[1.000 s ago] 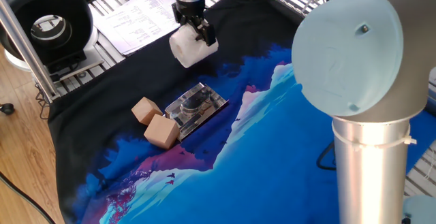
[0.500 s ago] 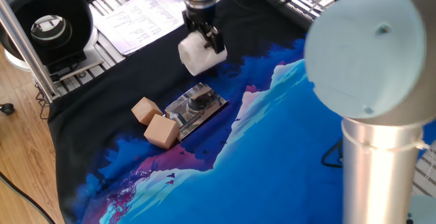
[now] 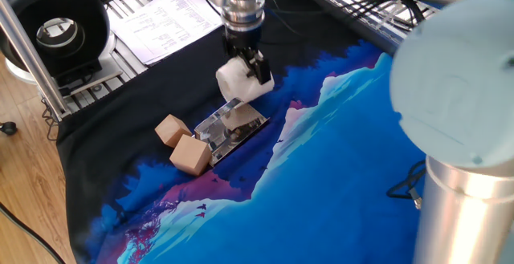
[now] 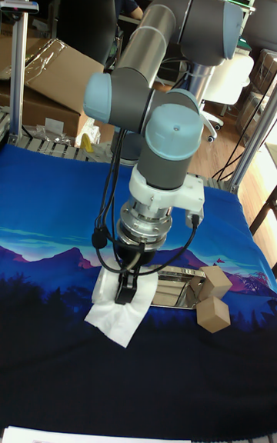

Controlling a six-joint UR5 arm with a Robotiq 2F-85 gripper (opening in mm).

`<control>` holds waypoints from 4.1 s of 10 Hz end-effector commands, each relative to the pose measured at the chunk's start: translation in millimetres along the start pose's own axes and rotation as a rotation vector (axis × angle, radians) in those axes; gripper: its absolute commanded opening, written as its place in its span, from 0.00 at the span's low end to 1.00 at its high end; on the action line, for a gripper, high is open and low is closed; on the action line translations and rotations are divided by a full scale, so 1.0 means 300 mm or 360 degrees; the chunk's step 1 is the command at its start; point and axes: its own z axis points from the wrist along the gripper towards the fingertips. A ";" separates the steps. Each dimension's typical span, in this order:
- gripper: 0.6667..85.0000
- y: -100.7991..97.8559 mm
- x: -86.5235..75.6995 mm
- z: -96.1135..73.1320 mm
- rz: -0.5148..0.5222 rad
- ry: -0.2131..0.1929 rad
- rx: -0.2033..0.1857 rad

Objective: Put the toilet paper on its holder

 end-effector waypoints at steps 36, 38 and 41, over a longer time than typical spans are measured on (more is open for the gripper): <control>0.64 0.231 0.057 0.046 -0.0210 -0.0108 -0.0033; 0.64 0.258 0.063 0.041 -0.0161 -0.0093 -0.0052; 0.64 0.277 0.096 0.037 -0.0116 -0.0036 -0.0084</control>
